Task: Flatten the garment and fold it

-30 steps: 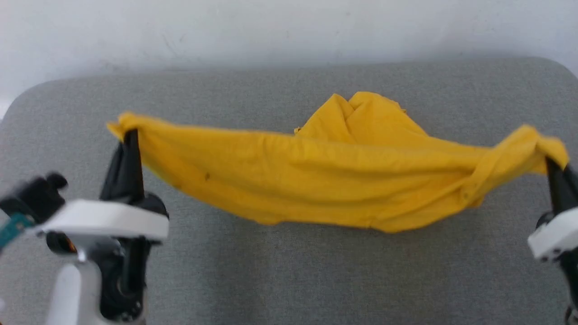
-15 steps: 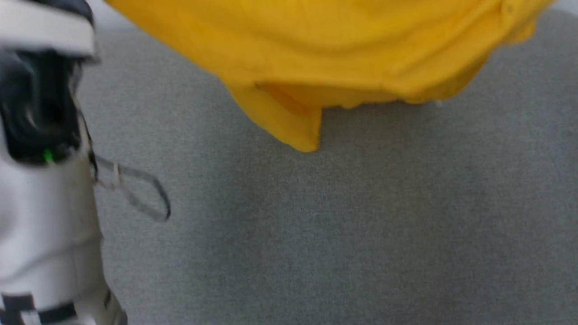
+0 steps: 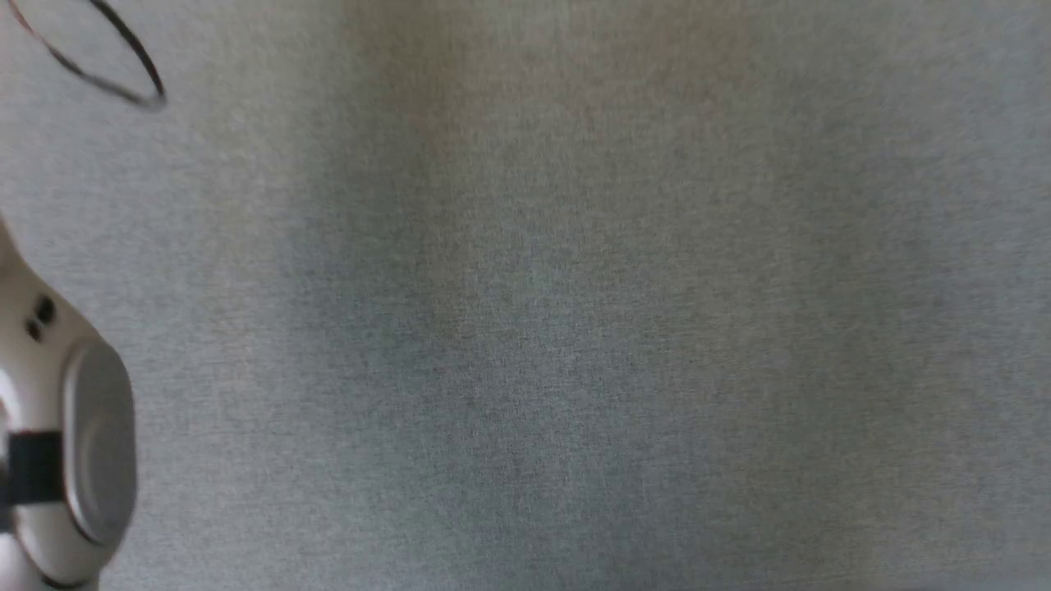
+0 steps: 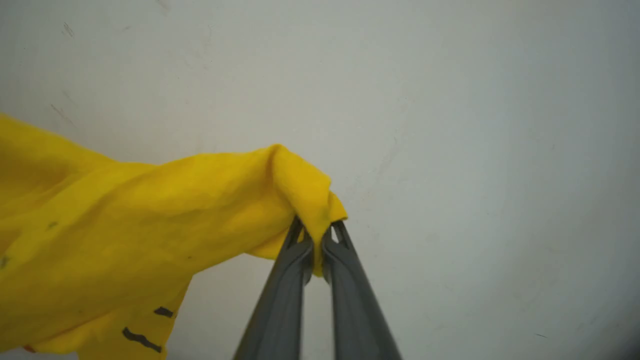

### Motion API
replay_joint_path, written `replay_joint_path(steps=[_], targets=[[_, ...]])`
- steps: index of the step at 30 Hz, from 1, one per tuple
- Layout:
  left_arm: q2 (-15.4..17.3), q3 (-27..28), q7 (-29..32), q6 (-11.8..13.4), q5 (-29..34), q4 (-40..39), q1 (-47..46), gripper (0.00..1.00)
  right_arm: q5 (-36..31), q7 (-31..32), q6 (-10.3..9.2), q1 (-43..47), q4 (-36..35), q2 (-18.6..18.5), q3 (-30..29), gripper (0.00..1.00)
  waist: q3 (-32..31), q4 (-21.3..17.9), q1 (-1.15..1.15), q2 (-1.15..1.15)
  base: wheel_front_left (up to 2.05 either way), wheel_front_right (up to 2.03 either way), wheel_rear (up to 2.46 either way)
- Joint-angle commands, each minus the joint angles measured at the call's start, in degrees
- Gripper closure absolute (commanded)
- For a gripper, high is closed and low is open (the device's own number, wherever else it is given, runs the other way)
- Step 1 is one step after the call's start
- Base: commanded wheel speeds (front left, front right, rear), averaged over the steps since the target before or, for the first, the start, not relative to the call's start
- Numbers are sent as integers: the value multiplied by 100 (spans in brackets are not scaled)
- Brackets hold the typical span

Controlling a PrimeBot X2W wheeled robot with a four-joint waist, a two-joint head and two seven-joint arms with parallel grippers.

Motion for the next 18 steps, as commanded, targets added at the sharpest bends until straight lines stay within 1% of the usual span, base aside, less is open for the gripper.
replay_joint_path(steps=[1,5,8,13,18], targets=[[19,56,-97,18,-8,56,-130,100,-71,-118,-12,-171,63,62,-27,100,469,12,-2,0,0,0,0],[67,196,-444,-86,-53,368,-432,100,-199,-591,-12,-723,495,273,-72,100,578,82,-2,0,0,0,0],[100,229,-572,-214,-82,614,-310,100,-189,-782,-12,-793,839,371,-1,100,570,158,-2,0,0,0,0],[251,42,-678,-545,89,1069,458,100,89,-1011,-12,-229,1302,408,199,100,375,290,-2,0,0,0,0],[397,-197,-654,-892,244,1341,1543,100,598,-1025,-12,853,1577,348,370,100,-45,390,-2,0,0,0,0]])
